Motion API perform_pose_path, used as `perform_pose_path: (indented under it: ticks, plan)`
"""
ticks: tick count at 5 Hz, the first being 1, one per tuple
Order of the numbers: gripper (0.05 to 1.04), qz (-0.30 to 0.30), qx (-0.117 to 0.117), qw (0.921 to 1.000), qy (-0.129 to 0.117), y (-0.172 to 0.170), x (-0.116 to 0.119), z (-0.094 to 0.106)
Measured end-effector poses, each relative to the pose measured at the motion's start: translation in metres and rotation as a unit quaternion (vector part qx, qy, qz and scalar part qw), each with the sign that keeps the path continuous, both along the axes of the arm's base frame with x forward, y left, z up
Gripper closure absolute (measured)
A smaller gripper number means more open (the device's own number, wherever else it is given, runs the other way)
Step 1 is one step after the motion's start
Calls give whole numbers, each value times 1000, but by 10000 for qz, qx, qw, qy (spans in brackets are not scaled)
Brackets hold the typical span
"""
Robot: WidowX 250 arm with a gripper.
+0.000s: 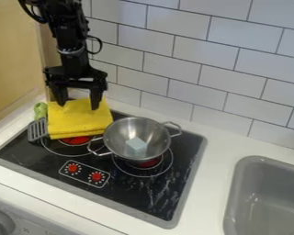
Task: Move the yellow cloth to the bottom middle part of the stove
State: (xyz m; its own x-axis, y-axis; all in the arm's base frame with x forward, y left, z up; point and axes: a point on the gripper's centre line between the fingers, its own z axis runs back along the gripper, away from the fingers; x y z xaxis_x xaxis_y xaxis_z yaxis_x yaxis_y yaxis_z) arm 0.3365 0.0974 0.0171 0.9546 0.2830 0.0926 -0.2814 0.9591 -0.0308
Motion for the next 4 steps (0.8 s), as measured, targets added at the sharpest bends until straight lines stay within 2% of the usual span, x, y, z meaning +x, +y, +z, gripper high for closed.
perform_pose_path:
  ticks: [4]
  plan:
    - [85, 80, 55, 9999, 45, -2, -5, -8]
